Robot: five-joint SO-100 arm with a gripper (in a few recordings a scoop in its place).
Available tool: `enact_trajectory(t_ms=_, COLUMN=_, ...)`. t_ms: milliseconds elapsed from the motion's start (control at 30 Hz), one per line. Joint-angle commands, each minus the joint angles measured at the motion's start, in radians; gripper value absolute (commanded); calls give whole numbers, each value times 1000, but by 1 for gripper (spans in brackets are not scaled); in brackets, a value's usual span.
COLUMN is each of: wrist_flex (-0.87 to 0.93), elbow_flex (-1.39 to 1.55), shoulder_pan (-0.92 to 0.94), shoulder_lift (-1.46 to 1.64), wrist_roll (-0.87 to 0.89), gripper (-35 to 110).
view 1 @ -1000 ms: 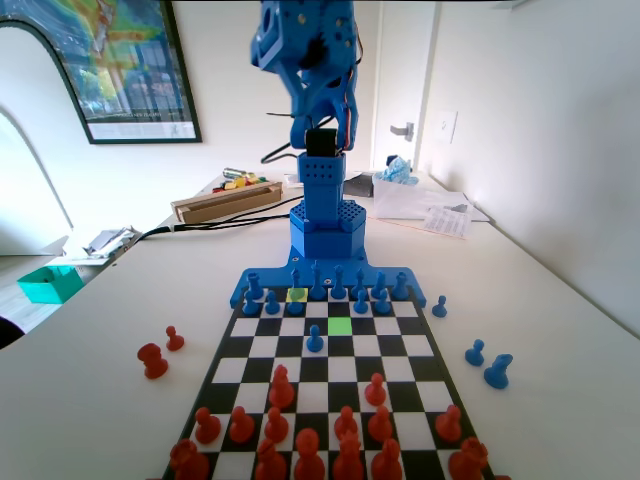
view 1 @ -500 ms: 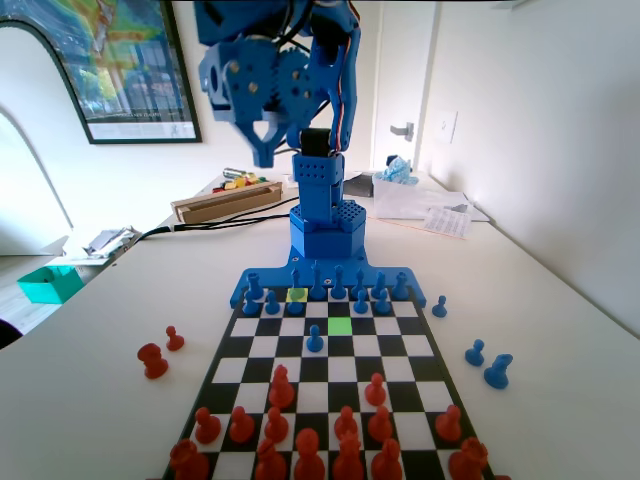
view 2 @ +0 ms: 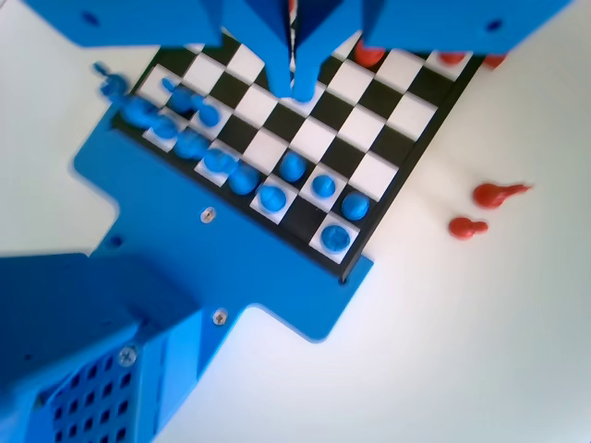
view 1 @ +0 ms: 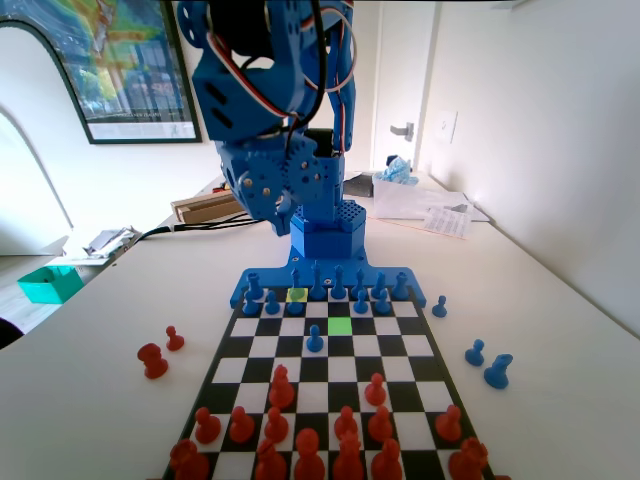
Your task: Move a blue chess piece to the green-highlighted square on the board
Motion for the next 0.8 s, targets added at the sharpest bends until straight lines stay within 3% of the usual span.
enact_trajectory(t_ms=0, wrist_flex=-87, elbow_flex=57, shoulder_pan=-8, shoulder_lift=17, wrist_roll=15, gripper=6)
enact_trajectory(t_ms=233, wrist_flex=-230, elbow_flex=210, shoulder_pan=-5, shoulder_lift=72, wrist_roll=-8, gripper=8)
enact_trajectory(t_ms=767, wrist_flex=-348, elbow_flex=347, shoulder_pan=52, shoulder_lift=133, wrist_roll=-89, gripper=10)
